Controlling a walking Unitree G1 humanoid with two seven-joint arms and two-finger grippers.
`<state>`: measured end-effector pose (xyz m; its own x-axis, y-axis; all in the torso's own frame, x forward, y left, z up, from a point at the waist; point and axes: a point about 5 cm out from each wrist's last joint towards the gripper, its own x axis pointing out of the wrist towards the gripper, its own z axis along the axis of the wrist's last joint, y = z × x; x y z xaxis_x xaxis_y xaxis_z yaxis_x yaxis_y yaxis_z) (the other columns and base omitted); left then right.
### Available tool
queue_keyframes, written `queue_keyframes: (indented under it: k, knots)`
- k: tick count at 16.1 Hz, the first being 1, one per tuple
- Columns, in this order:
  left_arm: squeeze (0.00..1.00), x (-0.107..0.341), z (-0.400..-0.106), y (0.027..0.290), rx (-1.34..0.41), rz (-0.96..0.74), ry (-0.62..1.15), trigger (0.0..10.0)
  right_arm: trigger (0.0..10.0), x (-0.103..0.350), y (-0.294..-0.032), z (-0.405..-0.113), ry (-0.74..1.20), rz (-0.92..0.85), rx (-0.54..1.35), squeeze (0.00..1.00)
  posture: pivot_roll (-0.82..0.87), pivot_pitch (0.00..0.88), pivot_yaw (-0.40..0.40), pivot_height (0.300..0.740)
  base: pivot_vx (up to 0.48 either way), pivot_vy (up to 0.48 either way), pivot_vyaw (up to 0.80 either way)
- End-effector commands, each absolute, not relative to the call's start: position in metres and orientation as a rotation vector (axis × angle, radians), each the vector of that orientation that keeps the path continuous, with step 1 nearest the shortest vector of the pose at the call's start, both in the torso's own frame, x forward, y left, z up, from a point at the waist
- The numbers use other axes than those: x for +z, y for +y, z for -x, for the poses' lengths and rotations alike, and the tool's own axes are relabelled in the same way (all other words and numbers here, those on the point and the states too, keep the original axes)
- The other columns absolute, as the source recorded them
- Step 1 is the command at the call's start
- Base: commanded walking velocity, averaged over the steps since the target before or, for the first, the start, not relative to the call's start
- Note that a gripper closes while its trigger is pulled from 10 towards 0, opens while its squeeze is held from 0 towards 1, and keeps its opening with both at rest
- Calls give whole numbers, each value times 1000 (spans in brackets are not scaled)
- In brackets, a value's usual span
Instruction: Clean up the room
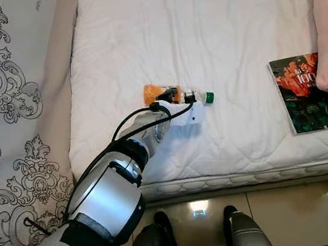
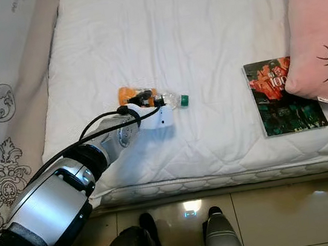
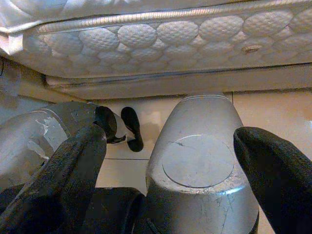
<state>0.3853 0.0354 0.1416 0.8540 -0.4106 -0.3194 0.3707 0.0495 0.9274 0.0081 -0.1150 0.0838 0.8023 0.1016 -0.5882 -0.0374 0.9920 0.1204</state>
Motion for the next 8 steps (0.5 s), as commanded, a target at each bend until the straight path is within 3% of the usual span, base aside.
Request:
queue_keyframes:
  k: [1, 3, 8]
  knots:
    - [0, 136, -383, 36, -613, -1383, -21, 0, 10000, 79, -108, -5, 674, -147, 112, 0, -353, 307, 137, 740, 0, 0, 0]
    - [0, 136, -383, 36, -613, -1357, -18, 0, 10000, 78, -109, -6, 671, -146, 112, 0, -348, 300, 134, 740, 0, 0, 0]
    - [0, 121, -371, 55, -798, -970, 16, 0, 10000, 59, -114, -47, 577, -122, 146, 0, -259, 154, 149, 740, 0, 0, 0]
